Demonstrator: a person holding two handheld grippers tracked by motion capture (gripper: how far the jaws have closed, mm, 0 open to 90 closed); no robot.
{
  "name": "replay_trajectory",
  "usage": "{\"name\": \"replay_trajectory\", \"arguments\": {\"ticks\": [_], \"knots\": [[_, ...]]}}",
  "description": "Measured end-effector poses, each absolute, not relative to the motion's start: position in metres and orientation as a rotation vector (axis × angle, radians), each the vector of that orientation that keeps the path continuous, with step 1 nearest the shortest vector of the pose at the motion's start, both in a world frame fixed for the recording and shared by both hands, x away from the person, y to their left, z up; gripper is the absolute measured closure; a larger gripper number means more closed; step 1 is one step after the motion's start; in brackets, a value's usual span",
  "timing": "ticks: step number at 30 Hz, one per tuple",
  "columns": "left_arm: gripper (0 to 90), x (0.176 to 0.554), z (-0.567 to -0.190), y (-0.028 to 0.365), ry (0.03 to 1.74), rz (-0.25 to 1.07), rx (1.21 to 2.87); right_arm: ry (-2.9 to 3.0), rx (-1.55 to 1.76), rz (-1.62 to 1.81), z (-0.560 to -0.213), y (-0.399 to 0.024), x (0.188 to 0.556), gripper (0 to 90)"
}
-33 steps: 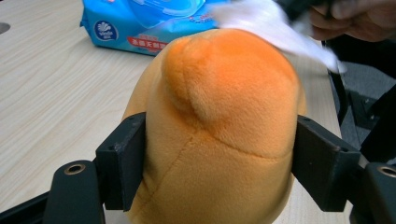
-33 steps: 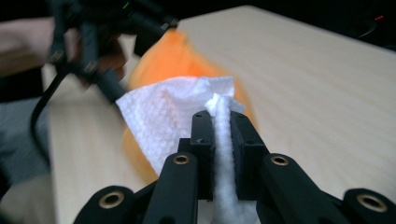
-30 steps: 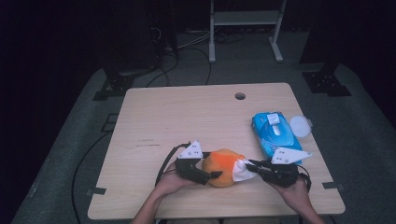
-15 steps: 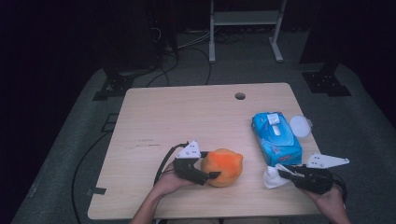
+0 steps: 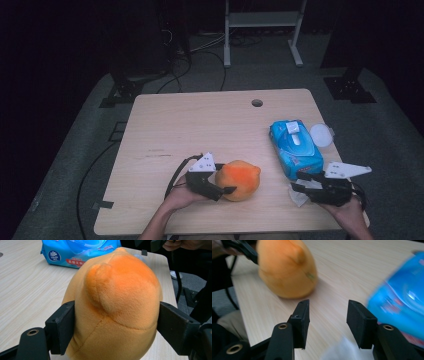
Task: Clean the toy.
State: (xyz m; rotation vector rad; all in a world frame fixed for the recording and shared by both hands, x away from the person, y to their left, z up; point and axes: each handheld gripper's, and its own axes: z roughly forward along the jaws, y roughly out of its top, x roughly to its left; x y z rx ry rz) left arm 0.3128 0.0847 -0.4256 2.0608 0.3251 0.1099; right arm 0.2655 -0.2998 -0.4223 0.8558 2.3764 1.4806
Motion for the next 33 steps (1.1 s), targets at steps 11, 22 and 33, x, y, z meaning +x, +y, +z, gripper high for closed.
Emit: {"name": "replay_trajectory", "arguments": {"ticks": [11, 22, 33], "knots": [[17.9, 0.308, -0.423, 0.083, 0.269, 0.082, 2.066, 2.457, 0.658, 1.666, -0.407, -0.220, 0.300, 54.5], [13.2, 0.312, -0.412, 0.096, 0.262, -0.062, 1.988, 2.590, 0.489, 1.609, -0.414, -0.217, 0.282, 65.5], [14.6, 0.296, -0.421, 0.084, 0.163, -0.088, 2.096, 2.585, 0.544, 1.719, -0.421, -0.241, 0.275, 52.5]]}}
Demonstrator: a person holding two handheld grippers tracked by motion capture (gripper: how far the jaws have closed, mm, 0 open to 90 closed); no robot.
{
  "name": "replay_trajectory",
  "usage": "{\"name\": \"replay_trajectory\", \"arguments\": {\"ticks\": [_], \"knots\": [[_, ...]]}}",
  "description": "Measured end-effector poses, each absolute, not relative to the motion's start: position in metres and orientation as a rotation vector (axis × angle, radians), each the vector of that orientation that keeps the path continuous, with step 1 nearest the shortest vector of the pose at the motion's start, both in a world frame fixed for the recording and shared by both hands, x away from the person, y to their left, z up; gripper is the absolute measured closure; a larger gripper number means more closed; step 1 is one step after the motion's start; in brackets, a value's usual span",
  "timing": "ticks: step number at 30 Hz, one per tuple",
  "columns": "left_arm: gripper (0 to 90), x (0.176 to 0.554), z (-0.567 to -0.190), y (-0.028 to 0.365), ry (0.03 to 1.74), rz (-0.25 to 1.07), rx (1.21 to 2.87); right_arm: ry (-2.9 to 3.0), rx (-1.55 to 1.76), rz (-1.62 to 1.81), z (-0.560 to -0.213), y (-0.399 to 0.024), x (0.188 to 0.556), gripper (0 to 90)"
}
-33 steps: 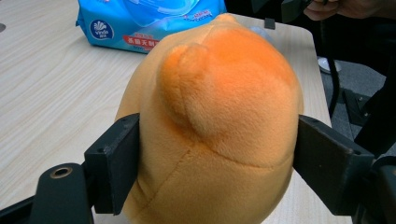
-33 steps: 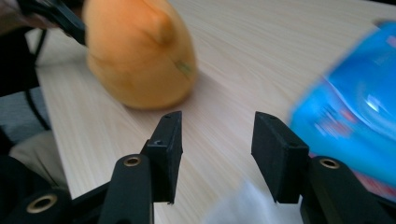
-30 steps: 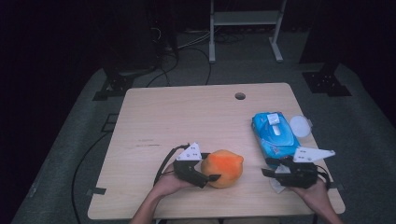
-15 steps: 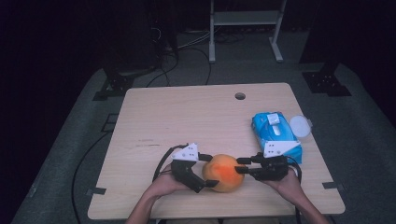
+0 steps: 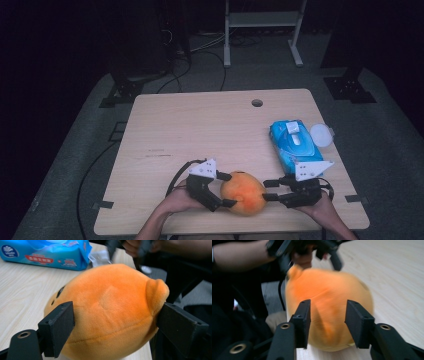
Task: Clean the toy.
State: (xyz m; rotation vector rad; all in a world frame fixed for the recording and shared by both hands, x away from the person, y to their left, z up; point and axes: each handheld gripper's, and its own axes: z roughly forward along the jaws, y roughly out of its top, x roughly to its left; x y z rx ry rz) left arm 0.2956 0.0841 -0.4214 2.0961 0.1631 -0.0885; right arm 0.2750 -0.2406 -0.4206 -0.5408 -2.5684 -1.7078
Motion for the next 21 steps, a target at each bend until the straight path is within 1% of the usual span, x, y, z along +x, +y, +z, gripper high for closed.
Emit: {"name": "replay_trajectory", "arguments": {"ticks": [3, 6, 9, 12, 14, 15, 16, 17, 21], "knots": [[14.5, 0.290, -0.422, 0.089, 0.138, -0.081, 2.116, -2.539, -0.589, -1.717, -0.422, -0.245, 0.282, 52.2], [14.2, 0.289, -0.421, 0.098, 0.134, -0.106, 2.094, -2.548, -0.613, -1.640, -0.428, -0.240, 0.290, 50.0], [13.1, 0.290, -0.421, 0.109, 0.194, -0.120, 2.049, -2.566, -0.566, -1.568, -0.432, -0.229, 0.291, 47.3], [13.1, 0.292, -0.426, 0.112, 0.250, -0.114, 2.104, -2.551, -0.518, -1.556, -0.433, -0.223, 0.289, 43.8], [14.8, 0.292, -0.431, 0.110, 0.265, -0.138, 2.157, -2.550, -0.496, -1.527, -0.434, -0.220, 0.287, 42.7], [17.0, 0.292, -0.434, 0.108, 0.261, -0.171, 2.163, -2.547, -0.486, -1.512, -0.435, -0.218, 0.286, 42.7], [20.6, 0.290, -0.436, 0.107, 0.257, -0.163, 2.169, -2.551, -0.475, -1.500, -0.437, -0.216, 0.285, 42.9], [22.6, 0.289, -0.437, 0.106, 0.247, -0.158, 2.172, -2.560, -0.469, -1.484, -0.438, -0.214, 0.283, 43.9], [30.0, 0.287, -0.433, 0.103, 0.250, -0.146, 2.149, -2.554, -0.470, -1.488, -0.441, -0.212, 0.280, 56.3]]}}
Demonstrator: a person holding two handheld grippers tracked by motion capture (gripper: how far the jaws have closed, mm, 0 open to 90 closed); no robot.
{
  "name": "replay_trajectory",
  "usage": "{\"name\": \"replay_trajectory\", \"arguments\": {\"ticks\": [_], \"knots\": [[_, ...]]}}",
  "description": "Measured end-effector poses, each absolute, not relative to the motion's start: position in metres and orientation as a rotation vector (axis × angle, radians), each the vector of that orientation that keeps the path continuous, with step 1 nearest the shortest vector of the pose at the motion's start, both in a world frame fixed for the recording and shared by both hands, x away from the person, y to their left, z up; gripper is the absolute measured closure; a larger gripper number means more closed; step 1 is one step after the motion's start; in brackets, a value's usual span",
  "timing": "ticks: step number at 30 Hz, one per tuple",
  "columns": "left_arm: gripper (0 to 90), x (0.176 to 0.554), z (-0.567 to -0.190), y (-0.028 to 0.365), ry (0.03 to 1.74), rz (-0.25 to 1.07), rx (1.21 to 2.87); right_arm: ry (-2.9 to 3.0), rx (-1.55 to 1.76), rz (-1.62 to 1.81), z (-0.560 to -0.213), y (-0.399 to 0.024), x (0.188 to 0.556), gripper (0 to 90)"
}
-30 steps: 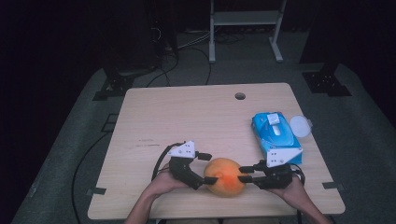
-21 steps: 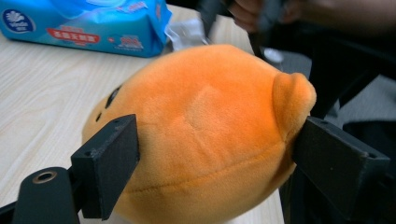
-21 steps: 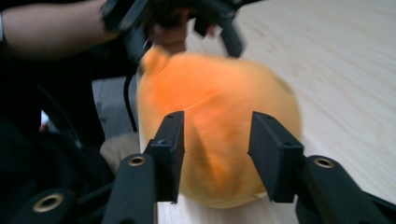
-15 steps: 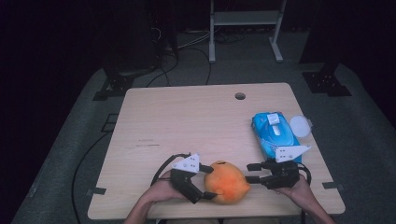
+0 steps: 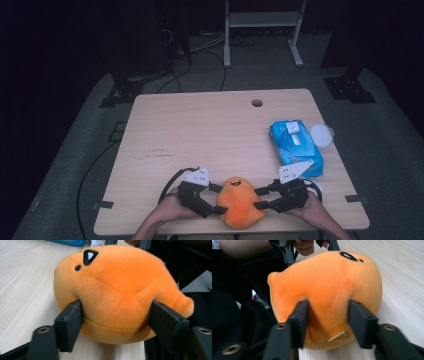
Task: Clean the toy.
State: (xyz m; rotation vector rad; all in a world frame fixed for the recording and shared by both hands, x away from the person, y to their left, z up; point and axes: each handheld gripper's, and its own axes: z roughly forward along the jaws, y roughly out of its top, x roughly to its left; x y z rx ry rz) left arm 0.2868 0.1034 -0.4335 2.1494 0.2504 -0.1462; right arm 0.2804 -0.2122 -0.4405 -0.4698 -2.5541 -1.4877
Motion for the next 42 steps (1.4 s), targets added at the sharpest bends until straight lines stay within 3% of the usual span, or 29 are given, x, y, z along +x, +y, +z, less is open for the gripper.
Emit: {"name": "replay_trajectory", "arguments": {"ticks": [4, 11, 21, 29, 33, 38, 42], "knots": [[32.4, 0.286, -0.429, 0.101, 0.249, -0.132, 2.133, -2.595, -0.463, -1.526, -0.435, -0.210, 0.274, 63.2], [32.8, 0.296, -0.416, 0.102, 0.267, -0.024, 2.100, -2.638, -0.501, -1.635, -0.419, -0.210, 0.284, 64.9], [31.5, 0.336, -0.408, 0.100, 0.304, 0.135, 2.104, -2.706, -0.583, -1.765, -0.400, -0.204, 0.328, 66.0], [31.1, 0.368, -0.417, 0.101, 0.353, 0.180, 2.137, -2.764, -0.664, -1.704, -0.414, -0.193, 0.364, 66.4], [27.3, 0.375, -0.424, 0.099, 0.376, 0.168, 2.141, -2.753, -0.723, -1.665, -0.427, -0.194, 0.378, 65.6], [16.5, 0.372, -0.421, 0.101, 0.392, 0.207, 2.131, -2.741, -0.782, -1.688, -0.425, -0.204, 0.378, 58.1], [13.8, 0.368, -0.420, 0.103, 0.392, 0.221, 2.132, -2.750, -0.787, -1.691, -0.421, -0.208, 0.375, 54.9]]}}
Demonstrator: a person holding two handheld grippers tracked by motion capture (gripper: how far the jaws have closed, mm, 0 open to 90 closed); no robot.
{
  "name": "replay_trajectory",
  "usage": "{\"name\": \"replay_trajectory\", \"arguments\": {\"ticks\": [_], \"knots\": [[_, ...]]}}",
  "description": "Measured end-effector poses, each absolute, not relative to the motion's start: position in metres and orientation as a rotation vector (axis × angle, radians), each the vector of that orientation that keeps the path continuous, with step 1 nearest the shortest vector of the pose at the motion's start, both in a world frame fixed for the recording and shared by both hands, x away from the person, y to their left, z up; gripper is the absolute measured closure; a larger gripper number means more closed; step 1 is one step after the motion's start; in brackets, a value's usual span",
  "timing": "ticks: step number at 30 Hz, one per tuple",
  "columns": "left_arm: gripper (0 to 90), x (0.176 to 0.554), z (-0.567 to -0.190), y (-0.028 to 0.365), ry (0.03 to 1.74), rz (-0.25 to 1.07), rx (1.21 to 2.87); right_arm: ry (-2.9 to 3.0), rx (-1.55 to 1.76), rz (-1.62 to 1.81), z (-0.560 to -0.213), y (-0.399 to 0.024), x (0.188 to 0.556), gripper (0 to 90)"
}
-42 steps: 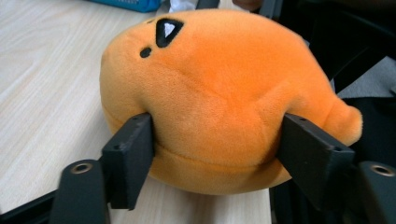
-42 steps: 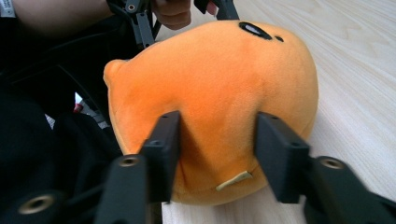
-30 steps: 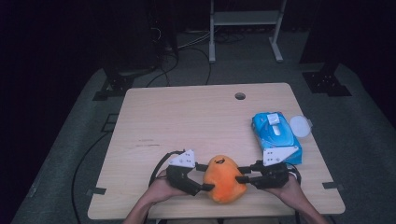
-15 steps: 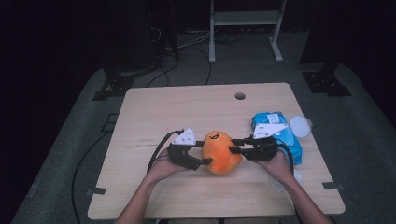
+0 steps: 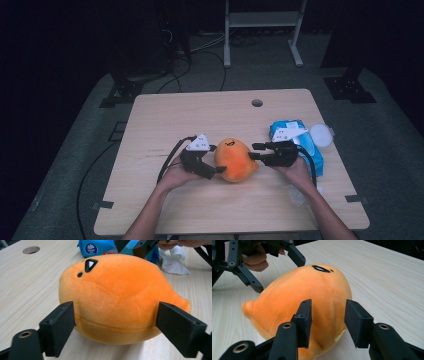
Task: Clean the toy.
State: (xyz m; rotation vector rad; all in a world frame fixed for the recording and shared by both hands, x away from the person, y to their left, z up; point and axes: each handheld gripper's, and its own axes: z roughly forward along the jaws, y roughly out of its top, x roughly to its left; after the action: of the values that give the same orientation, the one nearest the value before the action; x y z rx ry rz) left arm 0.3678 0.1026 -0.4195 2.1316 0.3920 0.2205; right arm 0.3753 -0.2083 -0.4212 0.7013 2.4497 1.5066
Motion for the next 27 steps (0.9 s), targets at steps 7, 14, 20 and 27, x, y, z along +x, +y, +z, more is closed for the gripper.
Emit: {"name": "replay_trajectory", "arguments": {"ticks": [7, 14, 20, 27], "knots": [[10.1, 0.362, -0.419, 0.109, 0.420, 0.233, 2.116, 2.446, 0.733, 1.500, -0.421, -0.221, 0.371, 49.4], [9.0, 0.354, -0.420, 0.117, 0.425, 0.256, 2.111, 2.441, 0.761, 1.485, -0.421, -0.234, 0.364, 46.3], [8.1, 0.348, -0.419, 0.123, 0.436, 0.273, 2.114, 2.422, 0.767, 1.474, -0.417, -0.244, 0.358, 44.6], [7.2, 0.343, -0.420, 0.127, 0.453, 0.272, 2.105, 2.413, 0.780, 1.459, -0.419, -0.255, 0.351, 43.1]]}}
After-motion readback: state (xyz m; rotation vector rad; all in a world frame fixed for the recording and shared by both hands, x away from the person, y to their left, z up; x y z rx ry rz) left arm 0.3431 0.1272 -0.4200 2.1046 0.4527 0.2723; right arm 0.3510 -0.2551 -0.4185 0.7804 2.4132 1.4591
